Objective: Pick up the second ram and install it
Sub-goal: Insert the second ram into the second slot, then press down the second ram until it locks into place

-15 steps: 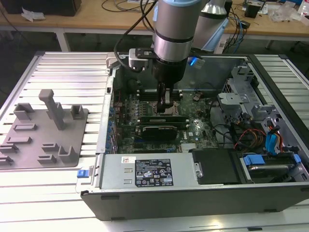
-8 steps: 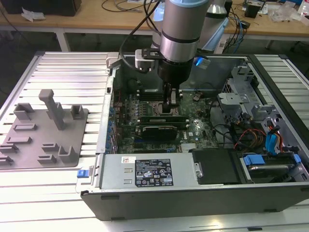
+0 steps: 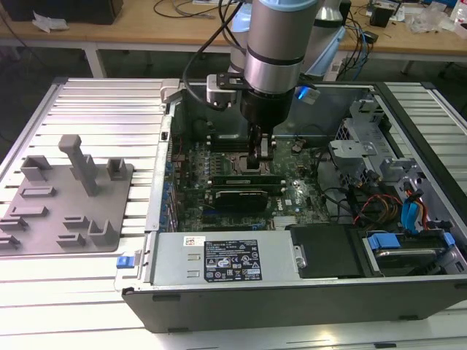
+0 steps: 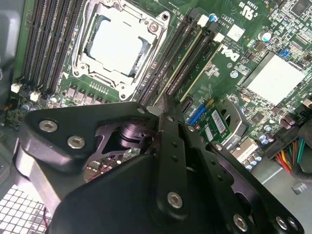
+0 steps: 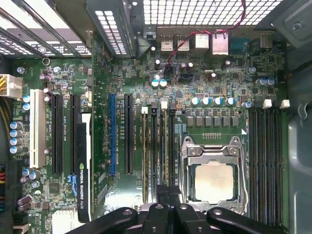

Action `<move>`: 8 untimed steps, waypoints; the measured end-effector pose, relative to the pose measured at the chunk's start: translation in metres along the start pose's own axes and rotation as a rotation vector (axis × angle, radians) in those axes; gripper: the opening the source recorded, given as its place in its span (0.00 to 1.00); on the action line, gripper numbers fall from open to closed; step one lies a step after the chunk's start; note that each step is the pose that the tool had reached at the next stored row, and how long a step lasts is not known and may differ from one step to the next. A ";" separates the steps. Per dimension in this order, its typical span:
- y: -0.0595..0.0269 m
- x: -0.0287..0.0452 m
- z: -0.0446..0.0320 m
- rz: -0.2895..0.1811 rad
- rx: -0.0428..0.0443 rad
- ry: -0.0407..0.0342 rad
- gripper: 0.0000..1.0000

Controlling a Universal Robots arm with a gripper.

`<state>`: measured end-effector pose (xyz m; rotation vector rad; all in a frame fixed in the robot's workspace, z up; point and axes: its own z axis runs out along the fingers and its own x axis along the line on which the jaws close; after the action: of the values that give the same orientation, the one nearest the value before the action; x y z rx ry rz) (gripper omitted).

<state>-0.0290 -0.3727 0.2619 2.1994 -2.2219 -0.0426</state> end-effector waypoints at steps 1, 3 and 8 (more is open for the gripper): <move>-0.0001 0.0000 0.0000 0.000 0.0000 0.0000 0.08; -0.0001 0.0000 0.0000 0.000 0.0000 0.0000 0.08; -0.0004 0.0000 0.0000 0.000 0.0000 0.0000 0.08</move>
<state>-0.0286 -0.3727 0.2619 2.1994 -2.2219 -0.0425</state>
